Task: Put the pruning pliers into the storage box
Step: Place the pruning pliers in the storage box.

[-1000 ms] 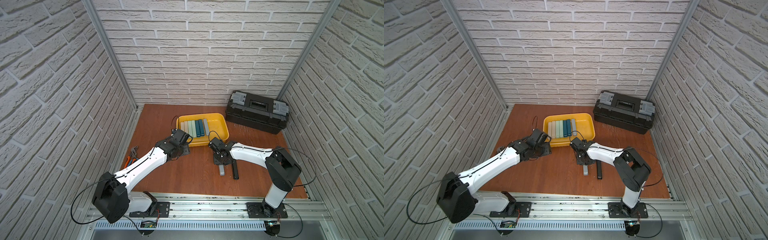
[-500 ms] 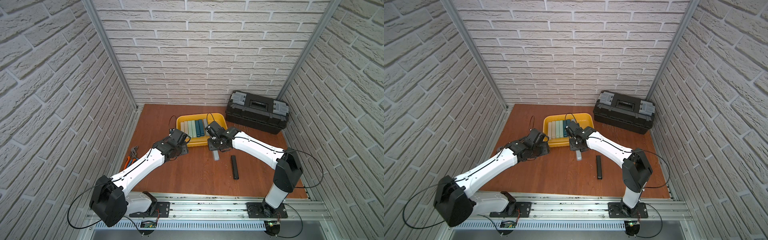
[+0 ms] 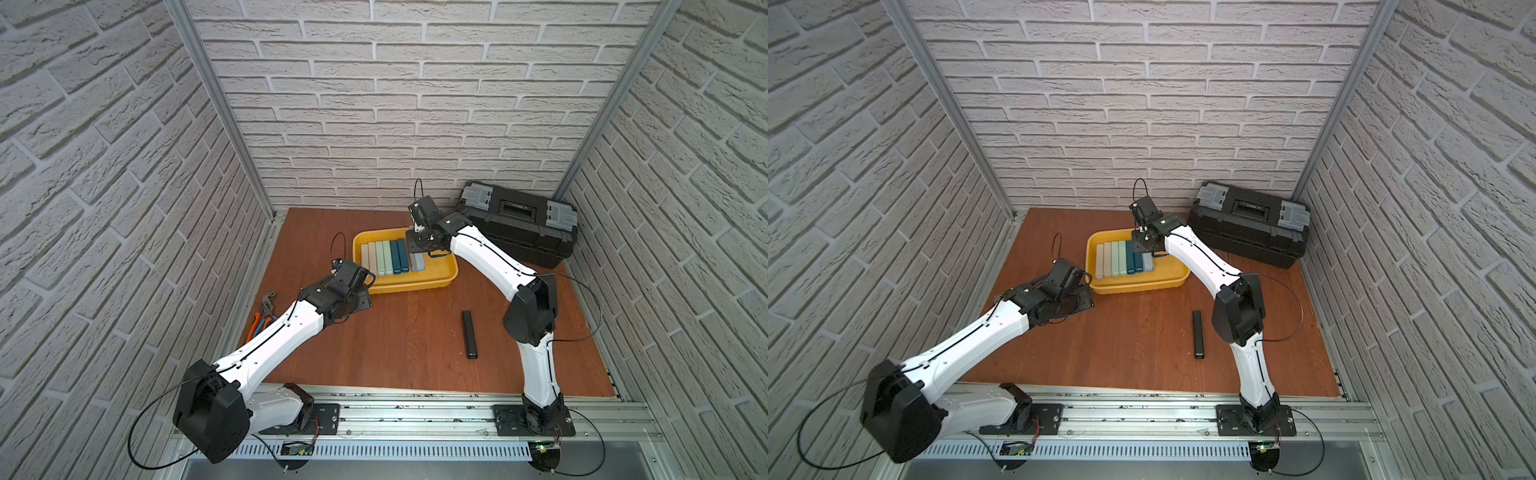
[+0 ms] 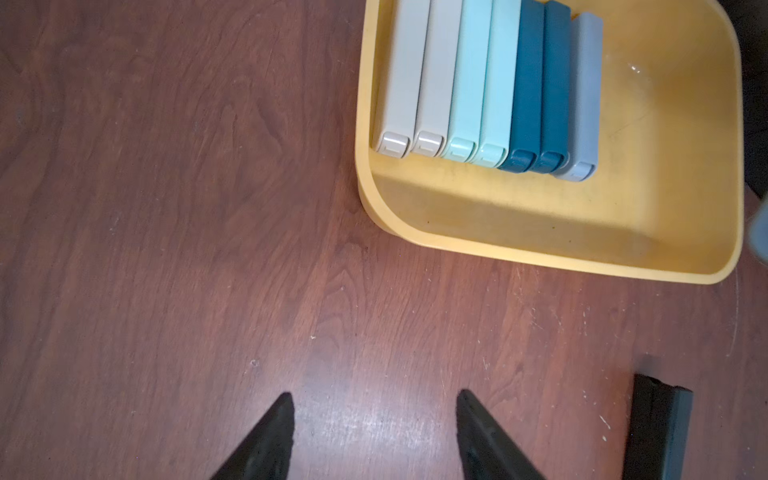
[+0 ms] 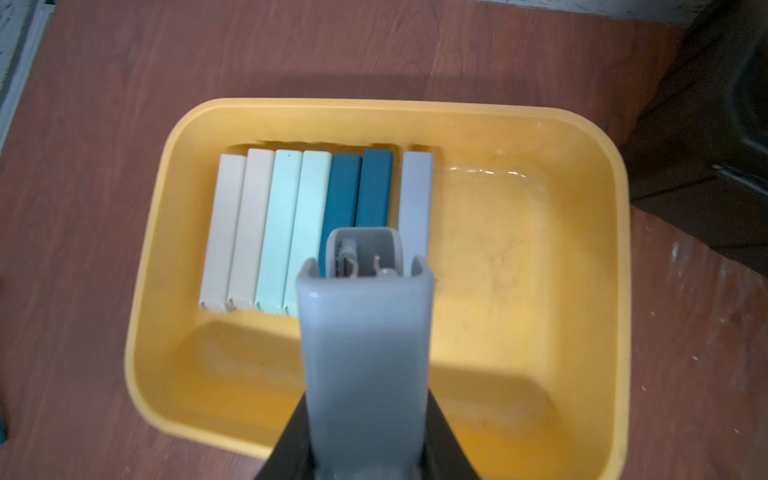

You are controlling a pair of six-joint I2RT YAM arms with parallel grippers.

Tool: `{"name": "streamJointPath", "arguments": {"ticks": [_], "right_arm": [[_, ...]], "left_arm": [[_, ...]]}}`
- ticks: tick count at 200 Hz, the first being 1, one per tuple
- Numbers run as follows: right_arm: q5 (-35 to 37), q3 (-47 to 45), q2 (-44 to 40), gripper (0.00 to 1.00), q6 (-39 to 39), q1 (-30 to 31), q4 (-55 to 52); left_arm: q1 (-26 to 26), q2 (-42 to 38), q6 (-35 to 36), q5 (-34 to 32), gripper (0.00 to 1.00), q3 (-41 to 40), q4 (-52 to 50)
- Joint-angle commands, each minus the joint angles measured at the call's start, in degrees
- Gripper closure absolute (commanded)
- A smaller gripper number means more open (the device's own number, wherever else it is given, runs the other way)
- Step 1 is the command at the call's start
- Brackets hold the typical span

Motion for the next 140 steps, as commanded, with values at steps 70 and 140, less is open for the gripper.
{"name": "streamJointPath", "arguments": {"ticks": [70,140], "right_arm": [[0.62,12.03,12.23,0.78,-4.11,-5.17,0.14],[-0.93,14.72,18.74,0.77,-5.52,-8.15,2.00]], "left_arm": [[2.21,4.03,-0.12,0.67,0.38,0.50,0.63],[2.82,10.15,0.87,2.05,0.38,5.54,0.17]]}}
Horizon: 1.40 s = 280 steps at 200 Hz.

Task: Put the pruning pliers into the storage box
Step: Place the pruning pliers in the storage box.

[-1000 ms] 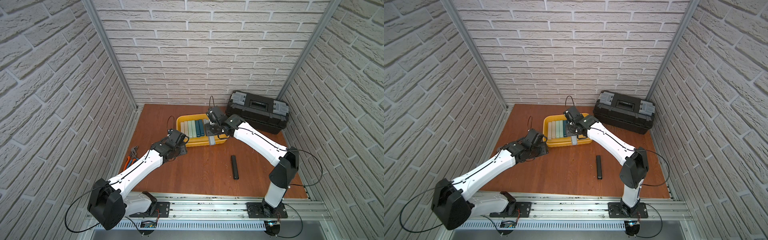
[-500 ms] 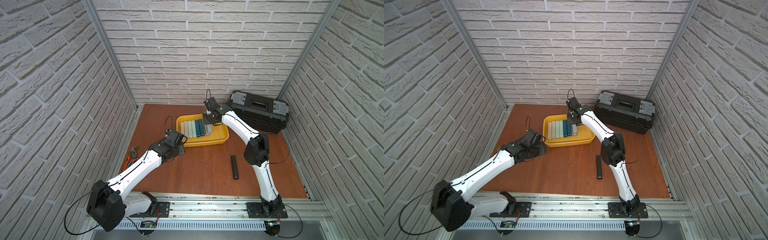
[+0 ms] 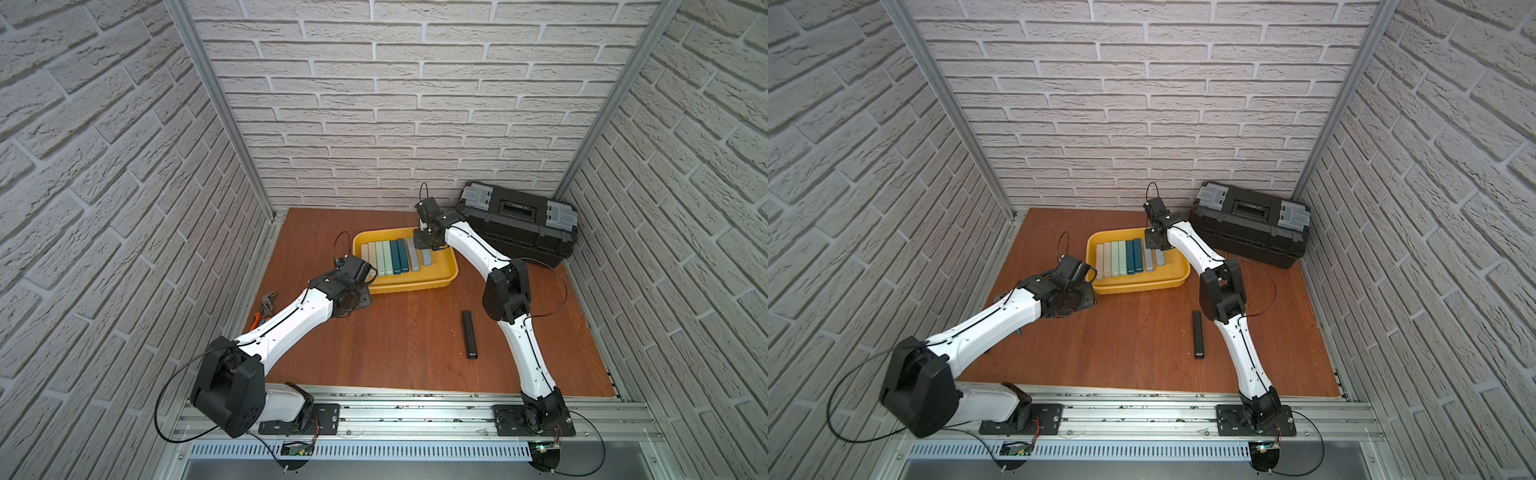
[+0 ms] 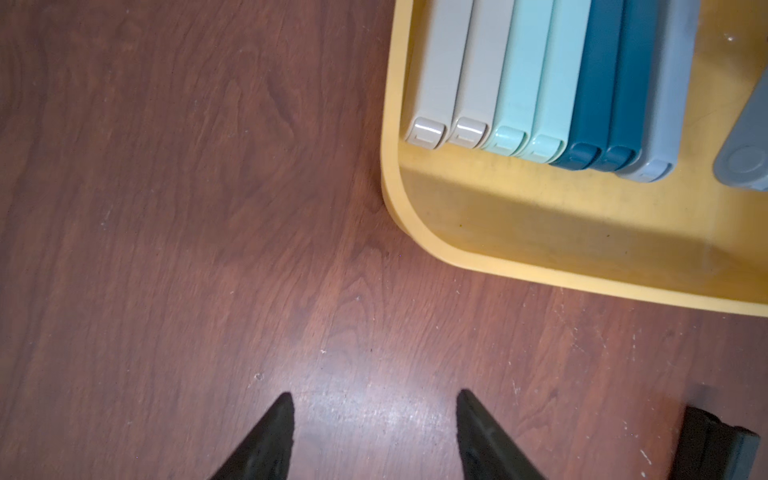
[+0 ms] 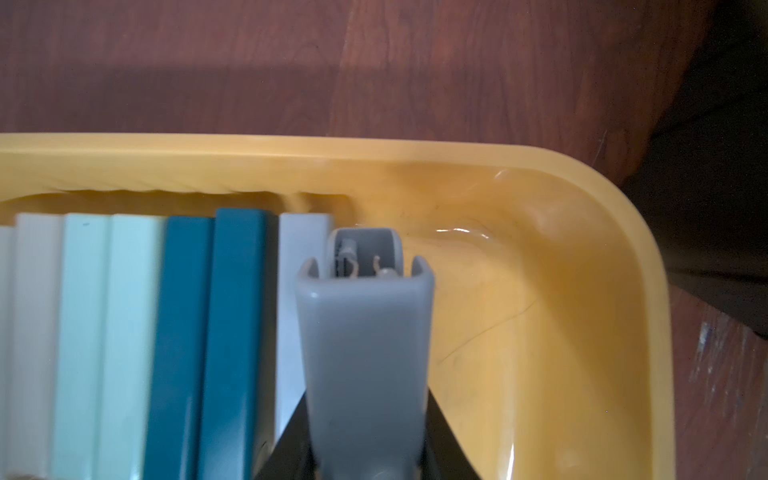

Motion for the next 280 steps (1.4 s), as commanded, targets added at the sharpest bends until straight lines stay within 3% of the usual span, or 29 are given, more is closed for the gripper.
{"name": "streamJointPath", "arguments": {"ticks": [1,82,203,280], "right_arm": [[-0.87,2.74,1.87,0.77,-0.92,-0.67,2.11],[-2.39,3.93,5.76,0.77,-0.54,-1.46,4.74],[-4.43,7.10,10.34,0.75,2.16,-1.45,6.12],[-4.28,5.88,7.33,0.62,2.52,-1.36,4.44]], "left_arm": [[0.51,1.47,0.64,0.76,0.38,2.43,0.13],[0.51,4.22,-0.25,1.33,0.38,4.07,-0.44],[0.51,2.27,-1.37,-0.38,0.38,3.84,-2.60],[0.26,2.89,-0.85,0.51,0.38,3.89,-1.50]]}}
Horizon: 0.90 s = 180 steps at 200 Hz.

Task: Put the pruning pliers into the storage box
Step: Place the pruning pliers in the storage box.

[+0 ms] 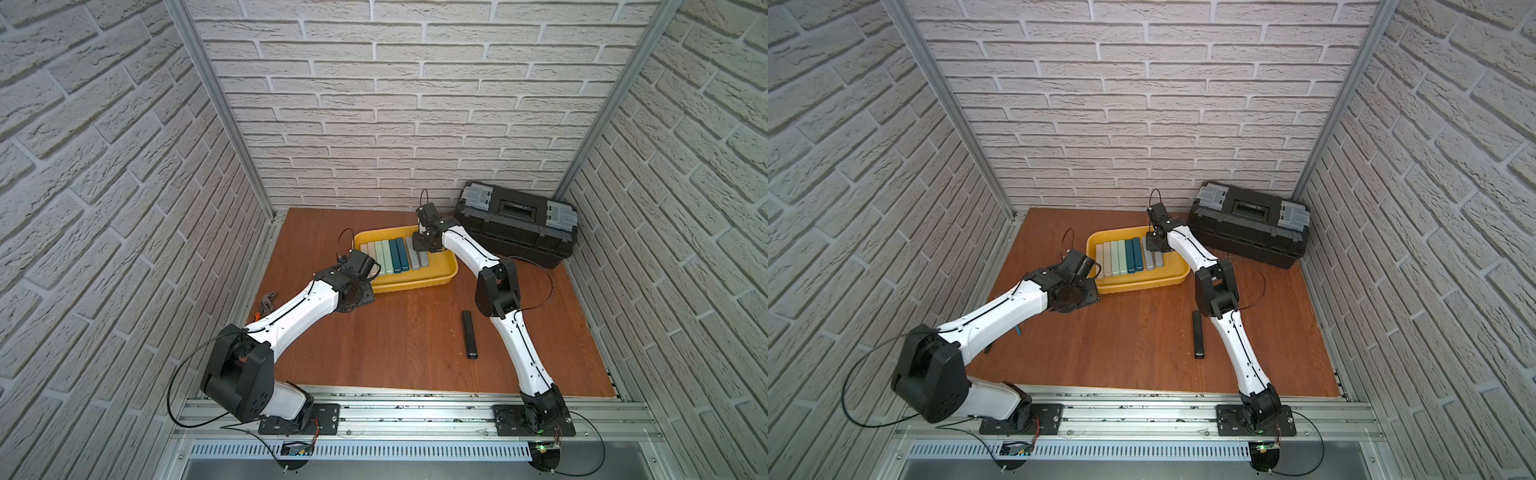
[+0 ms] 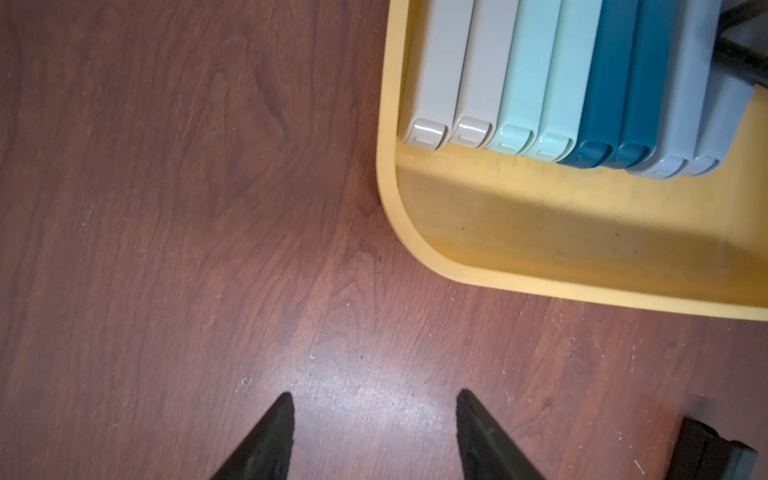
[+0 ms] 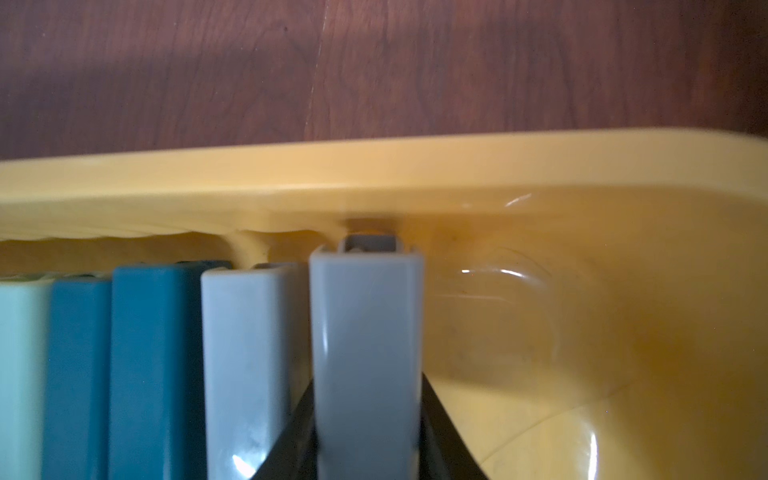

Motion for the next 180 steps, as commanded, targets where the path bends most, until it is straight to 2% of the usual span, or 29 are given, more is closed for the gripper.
{"name": "streamJointPath", "arguments": {"ticks": [1,66,119,152,180], "right_arm": [[-0.14,-0.48,-1.40,0.62,0.58,-0.06,0.98],[0.01,-0.57,-6.50,0.59,-0.26,0.04,-1.74],[1.80,-3.48,-15.50,0.59,-2.14,0.36,-3.87],[4.52,-11.30,-24.34,0.59,-2.75,0.72,-3.81],[6.31,-23.74,-34.44,0.59,-1.21,1.55,-3.19]], "left_arm": [[0.08,-0.43,0.28,-0.08,0.38,0.94,0.27],[0.10,-1.98,1.18,0.14,0.38,0.37,1.07],[0.12,-5.38,2.30,0.23,0.38,-0.57,2.07],[0.16,-8.37,2.82,0.38,0.37,-2.38,3.18],[0.09,-10.14,3.70,0.32,0.37,-3.30,3.88]]}}
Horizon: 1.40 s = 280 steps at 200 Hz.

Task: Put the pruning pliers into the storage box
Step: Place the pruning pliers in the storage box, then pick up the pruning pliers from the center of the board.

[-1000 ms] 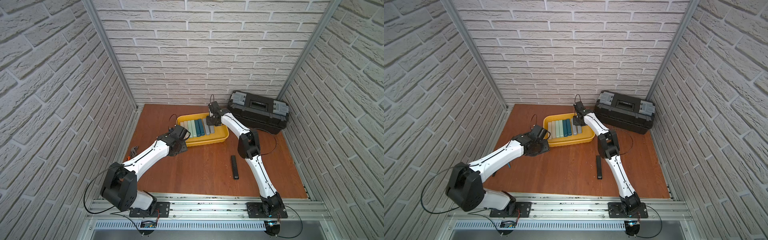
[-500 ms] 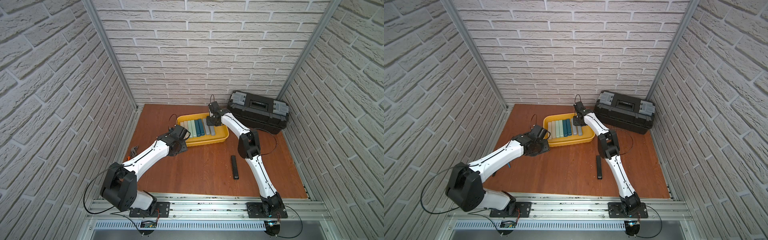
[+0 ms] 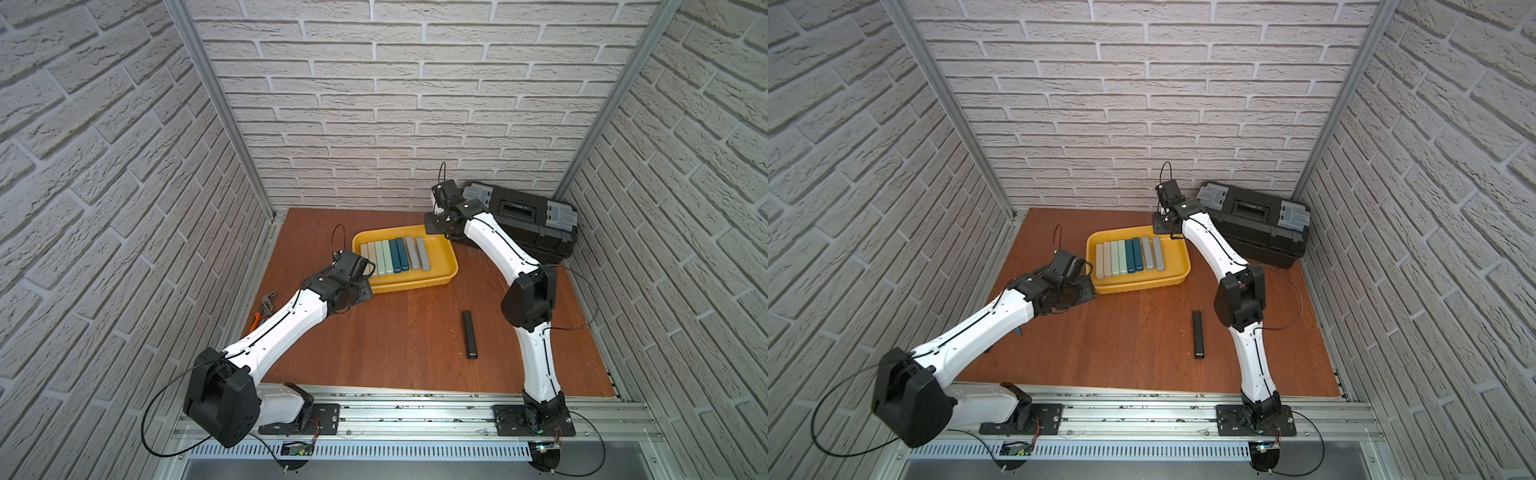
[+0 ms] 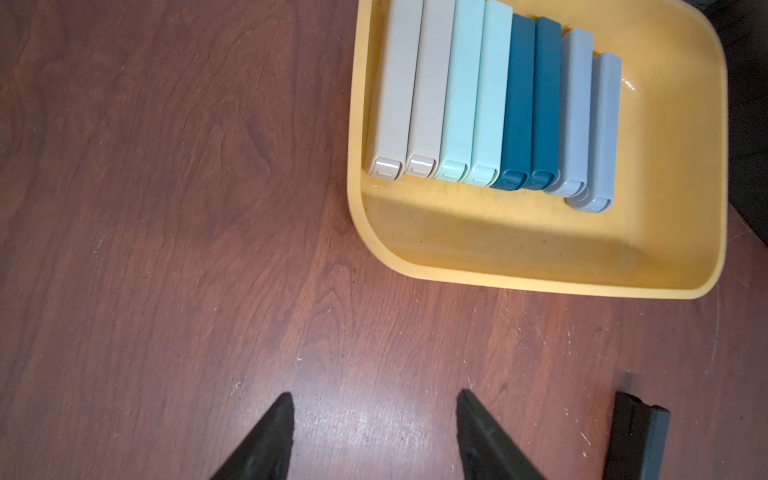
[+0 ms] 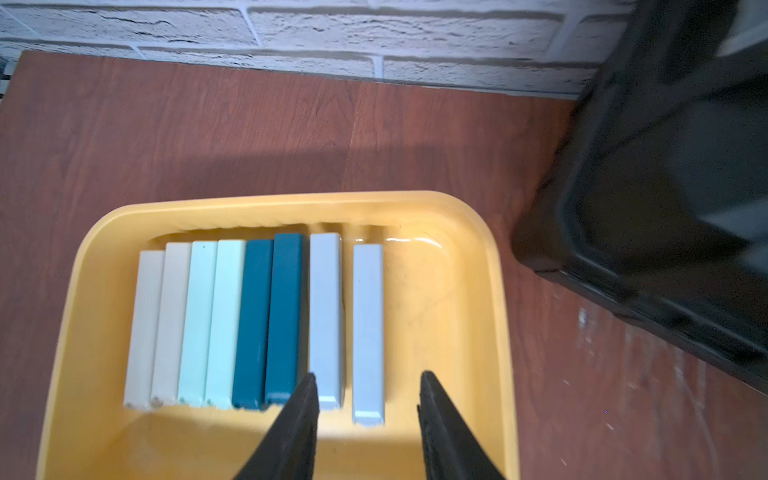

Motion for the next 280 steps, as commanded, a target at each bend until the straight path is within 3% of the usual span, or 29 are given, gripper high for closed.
{"name": "streamJointPath", "arguments": {"ticks": [1,53,85,114,175,280], "right_arm": [[2.98,-9.01,-7.97,0.59,0.59,1.14,0.20],[12.28,-37.08,-30.63,0.56,4.59,6.06,0.23],[12.97,-53.17,-42.76,0.53,10.46,8.21,-1.32],[11.33,-64.60,-48.75,0.48,15.72,10.17,-1.63],[7.41,-74.59,-48.47,0.44,21.87,12.25,3.51],[5.36,-75.68,-37.32,0.45,23.50,11.78,9.87]], "left_arm": [[0.12,-1.88,1.52,-0.05,0.37,-1.41,1.97],[-0.50,-3.79,1.65,0.47,0.37,-2.94,4.88],[-1.06,-3.84,1.48,0.47,0.37,-3.70,5.23],[-1.86,-2.96,1.29,0.47,0.37,-3.14,5.24],[-3.44,-0.49,1.02,-0.32,0.37,-1.07,4.05],[-3.53,-0.24,0.55,-0.76,0.37,-1.86,4.03]]}}
